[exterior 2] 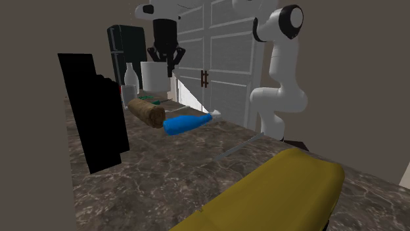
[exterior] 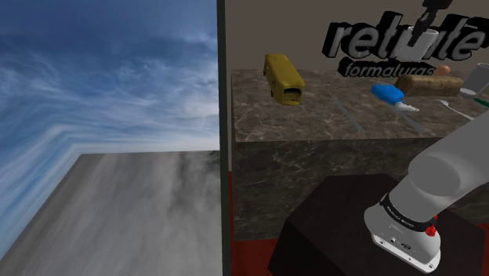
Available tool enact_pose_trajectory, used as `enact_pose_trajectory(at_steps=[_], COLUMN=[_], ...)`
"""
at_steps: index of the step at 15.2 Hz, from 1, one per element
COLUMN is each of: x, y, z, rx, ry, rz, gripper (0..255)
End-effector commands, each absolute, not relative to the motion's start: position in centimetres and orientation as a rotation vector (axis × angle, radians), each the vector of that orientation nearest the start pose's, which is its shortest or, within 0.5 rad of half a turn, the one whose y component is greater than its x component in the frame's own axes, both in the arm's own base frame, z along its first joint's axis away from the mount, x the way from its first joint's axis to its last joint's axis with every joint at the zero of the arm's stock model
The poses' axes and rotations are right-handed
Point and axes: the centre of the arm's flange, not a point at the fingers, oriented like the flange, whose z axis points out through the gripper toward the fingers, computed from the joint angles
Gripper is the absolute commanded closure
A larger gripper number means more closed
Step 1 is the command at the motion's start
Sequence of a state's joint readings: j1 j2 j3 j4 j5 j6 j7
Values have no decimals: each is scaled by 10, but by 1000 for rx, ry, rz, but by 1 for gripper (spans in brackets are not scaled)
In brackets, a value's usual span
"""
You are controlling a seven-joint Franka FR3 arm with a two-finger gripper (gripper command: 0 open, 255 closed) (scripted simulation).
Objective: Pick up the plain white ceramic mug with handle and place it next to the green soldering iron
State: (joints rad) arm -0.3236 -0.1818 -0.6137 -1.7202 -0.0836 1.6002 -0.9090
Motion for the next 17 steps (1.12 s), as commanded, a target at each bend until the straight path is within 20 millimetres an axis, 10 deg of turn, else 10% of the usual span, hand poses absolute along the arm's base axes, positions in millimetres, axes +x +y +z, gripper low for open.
enact_pose_trajectory(at_steps=[1, 17], x=[252, 84], y=[-449, -576], z=[633, 634], rx=[-3152, -3152], ry=[29, 29], rz=[-54, -54], gripper=[255, 255])
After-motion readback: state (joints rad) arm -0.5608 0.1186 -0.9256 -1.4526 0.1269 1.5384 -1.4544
